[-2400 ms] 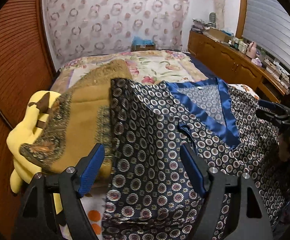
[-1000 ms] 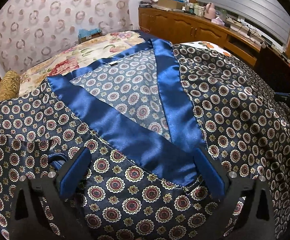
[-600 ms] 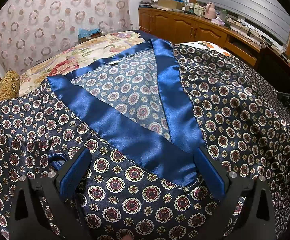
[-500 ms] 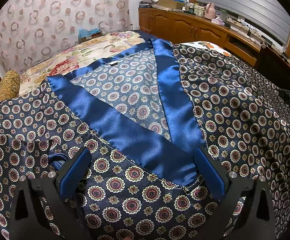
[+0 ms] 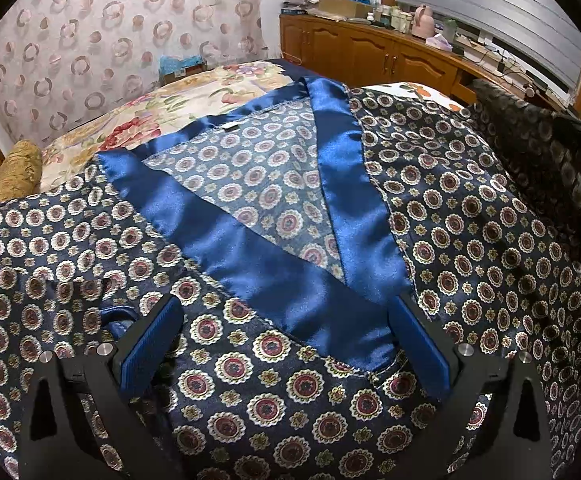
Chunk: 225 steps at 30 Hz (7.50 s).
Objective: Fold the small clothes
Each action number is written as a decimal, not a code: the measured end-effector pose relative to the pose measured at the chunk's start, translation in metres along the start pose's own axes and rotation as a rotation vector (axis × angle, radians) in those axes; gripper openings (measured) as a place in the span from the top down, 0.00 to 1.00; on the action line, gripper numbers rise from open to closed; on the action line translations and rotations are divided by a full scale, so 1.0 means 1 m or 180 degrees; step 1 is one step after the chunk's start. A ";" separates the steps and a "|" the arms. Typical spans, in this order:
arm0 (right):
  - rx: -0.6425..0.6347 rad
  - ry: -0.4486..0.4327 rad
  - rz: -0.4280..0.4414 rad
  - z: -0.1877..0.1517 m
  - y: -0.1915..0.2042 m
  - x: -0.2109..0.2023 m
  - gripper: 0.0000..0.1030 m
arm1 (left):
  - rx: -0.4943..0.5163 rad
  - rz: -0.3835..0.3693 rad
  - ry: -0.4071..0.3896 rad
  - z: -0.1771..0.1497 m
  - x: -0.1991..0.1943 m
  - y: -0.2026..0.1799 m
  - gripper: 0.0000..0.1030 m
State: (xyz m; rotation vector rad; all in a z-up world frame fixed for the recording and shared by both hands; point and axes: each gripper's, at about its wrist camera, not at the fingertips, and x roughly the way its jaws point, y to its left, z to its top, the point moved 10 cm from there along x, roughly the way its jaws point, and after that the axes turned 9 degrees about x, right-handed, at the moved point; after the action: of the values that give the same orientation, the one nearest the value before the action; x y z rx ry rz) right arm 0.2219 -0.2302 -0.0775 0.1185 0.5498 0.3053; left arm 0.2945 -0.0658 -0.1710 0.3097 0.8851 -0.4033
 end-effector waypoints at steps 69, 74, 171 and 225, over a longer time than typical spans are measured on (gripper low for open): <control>-0.0457 -0.0042 -0.0048 0.053 0.065 0.067 0.28 | -0.1104 0.0945 -0.0363 -0.048 -0.101 0.187 0.19; -0.0507 -0.0143 -0.0063 0.057 0.070 0.062 0.28 | -0.1161 0.0994 -0.0152 -0.061 -0.081 0.200 0.20; -0.0556 -0.0027 -0.0207 -0.081 0.022 -0.062 0.99 | -0.1192 0.0947 -0.0952 -0.228 -0.244 0.062 0.97; -0.0562 0.0389 0.0171 -0.029 0.037 0.045 0.94 | -0.0987 0.0132 -0.0343 -0.224 -0.151 0.097 0.93</control>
State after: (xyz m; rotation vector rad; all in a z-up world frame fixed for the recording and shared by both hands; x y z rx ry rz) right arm 0.2334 -0.1805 -0.1170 -0.0567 0.6387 0.4139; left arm 0.1004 0.1464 -0.1752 0.0205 0.8202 -0.2370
